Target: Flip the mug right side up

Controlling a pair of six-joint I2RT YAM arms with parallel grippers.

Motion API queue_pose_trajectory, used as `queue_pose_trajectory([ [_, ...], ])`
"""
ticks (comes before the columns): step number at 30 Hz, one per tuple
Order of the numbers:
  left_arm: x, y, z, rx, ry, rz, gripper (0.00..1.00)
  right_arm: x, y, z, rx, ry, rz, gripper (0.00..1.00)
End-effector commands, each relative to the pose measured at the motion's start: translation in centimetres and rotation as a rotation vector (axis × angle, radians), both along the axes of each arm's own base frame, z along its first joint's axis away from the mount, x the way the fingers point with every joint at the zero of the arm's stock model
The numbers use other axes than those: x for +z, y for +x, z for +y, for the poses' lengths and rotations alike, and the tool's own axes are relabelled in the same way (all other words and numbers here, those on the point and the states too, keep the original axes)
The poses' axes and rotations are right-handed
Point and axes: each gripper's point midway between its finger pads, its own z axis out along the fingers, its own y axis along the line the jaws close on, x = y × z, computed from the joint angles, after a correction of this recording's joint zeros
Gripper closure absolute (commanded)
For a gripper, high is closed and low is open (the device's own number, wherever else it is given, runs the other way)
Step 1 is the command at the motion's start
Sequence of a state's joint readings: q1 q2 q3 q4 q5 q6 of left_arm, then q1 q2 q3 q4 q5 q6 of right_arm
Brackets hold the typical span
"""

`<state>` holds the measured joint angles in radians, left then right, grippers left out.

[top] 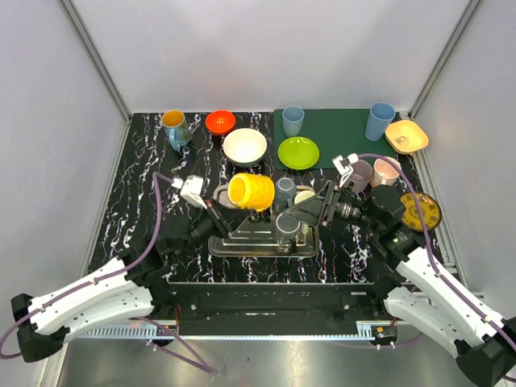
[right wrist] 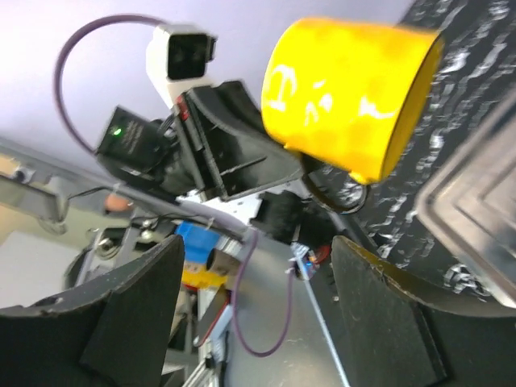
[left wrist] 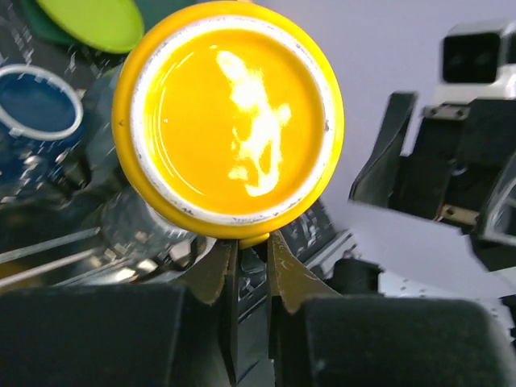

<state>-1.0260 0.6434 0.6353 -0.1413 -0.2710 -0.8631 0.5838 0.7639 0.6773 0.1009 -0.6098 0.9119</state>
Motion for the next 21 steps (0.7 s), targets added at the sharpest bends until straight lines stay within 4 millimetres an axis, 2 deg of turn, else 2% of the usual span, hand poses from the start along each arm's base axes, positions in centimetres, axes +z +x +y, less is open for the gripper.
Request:
queue_pose_trajectory([
  [1,12.0,0.6,-0.6,-0.017,-0.346,-0.229,1.0,2.7,-2.9,1.3,0.23,0.171,0.001,0.22],
  [3,13.2,0.5,-0.8,-0.031,-0.397,-0.251,1.0,2.7,-2.9,1.5,0.252,0.204,0.021,0.22],
  [5,14.0,0.3,-0.9,-0.045,-0.434,-0.264,1.0,1.7,-2.8,1.7,0.256,0.203,0.049,0.23],
  [9,14.7,0.0,-1.6,-0.081,-0.477,-0.257,1.0,2.0,-2.6,2.0,0.292,0.258,0.05,0.23],
  [15,14.5,-0.8,-3.0,-0.165,-0.509,-0.219,1.0,3.4,-1.2,3.0,0.306,0.303,-0.002,0.27],
  [16,14.3,-1.0,-3.2,-0.181,-0.51,-0.212,1.0,4.2,-1.1,3.1,0.313,0.315,-0.025,0.28],
  [21,13.6,-1.6,-3.9,-0.227,-0.53,-0.186,1.0,4.6,-0.2,3.8,0.324,0.318,-0.03,0.34],
])
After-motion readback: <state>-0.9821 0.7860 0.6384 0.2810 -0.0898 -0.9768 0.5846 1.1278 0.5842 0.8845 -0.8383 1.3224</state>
